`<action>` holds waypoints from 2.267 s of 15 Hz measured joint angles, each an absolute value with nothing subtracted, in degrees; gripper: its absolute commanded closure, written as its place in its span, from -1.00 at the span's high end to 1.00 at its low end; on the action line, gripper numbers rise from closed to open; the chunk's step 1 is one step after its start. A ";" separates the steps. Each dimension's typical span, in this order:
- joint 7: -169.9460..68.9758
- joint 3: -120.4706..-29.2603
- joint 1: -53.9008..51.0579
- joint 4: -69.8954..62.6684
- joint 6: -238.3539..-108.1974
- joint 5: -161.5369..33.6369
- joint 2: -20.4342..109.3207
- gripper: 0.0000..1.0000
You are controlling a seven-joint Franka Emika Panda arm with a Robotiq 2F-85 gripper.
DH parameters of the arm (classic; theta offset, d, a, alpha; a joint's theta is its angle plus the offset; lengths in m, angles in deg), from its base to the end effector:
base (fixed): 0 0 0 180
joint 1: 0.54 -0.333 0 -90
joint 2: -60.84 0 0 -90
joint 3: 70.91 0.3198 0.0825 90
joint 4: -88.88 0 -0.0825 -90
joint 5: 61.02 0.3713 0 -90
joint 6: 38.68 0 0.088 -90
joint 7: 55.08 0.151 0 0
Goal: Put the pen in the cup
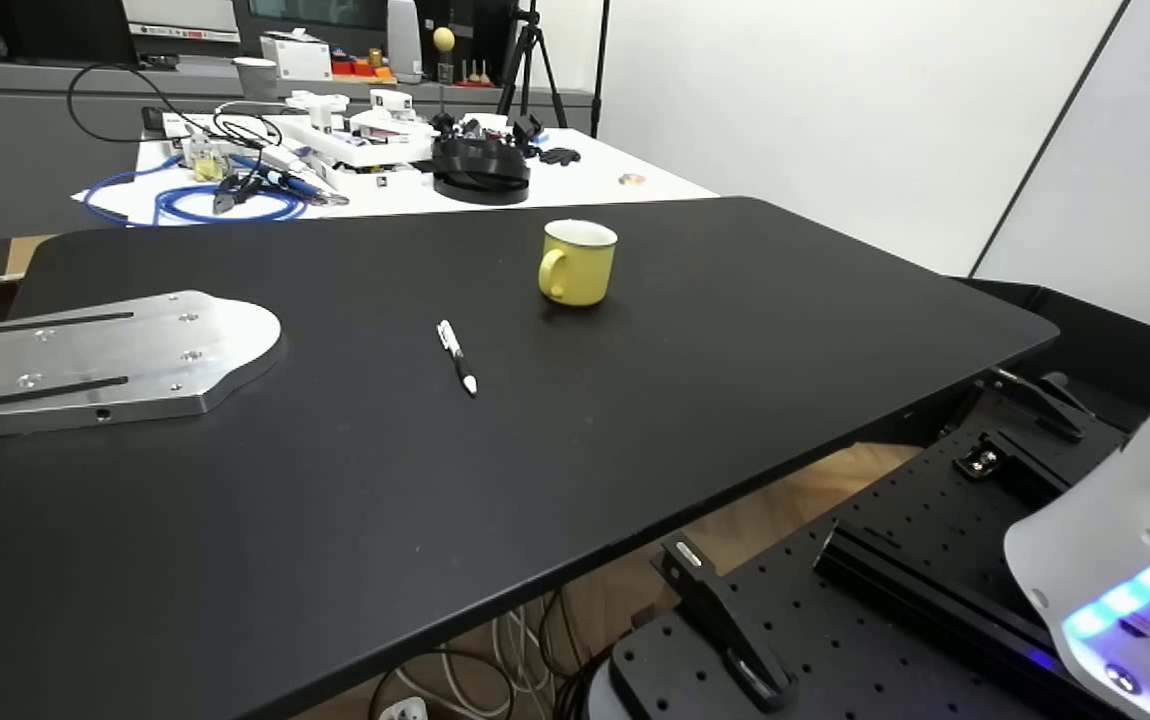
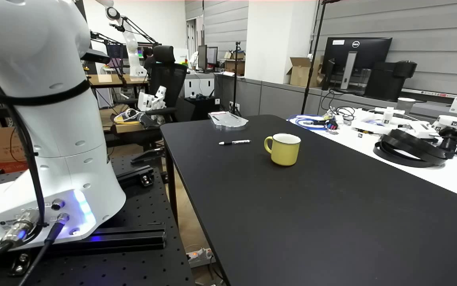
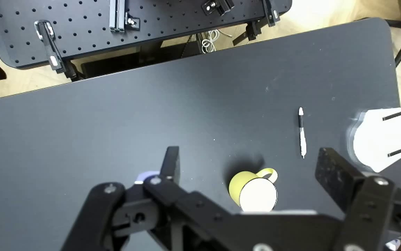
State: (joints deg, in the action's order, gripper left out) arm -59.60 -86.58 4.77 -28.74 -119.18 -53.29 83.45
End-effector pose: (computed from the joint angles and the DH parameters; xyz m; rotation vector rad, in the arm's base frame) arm 0.3582 -0.1285 0.5391 -2.8150 0.3519 0.3006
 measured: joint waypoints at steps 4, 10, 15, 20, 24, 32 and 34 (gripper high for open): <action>-59.65 -86.42 4.94 -28.78 -119.18 -53.29 83.45 1.00; -59.25 -81.42 5.03 -33.40 -130.44 -49.61 83.29 1.00; -52.61 -72.14 1.61 -40.76 -147.88 -44.99 81.69 1.00; -39.82 -61.01 -5.01 -44.11 -167.78 -44.09 75.14 1.00; -31.93 -56.12 -8.09 -43.23 -173.81 -46.42 69.21 1.00; -31.65 -56.40 -7.74 -42.39 -173.92 -46.50 68.45 1.00; -31.40 -56.42 -7.75 -42.47 -175.10 -48.06 67.76 1.00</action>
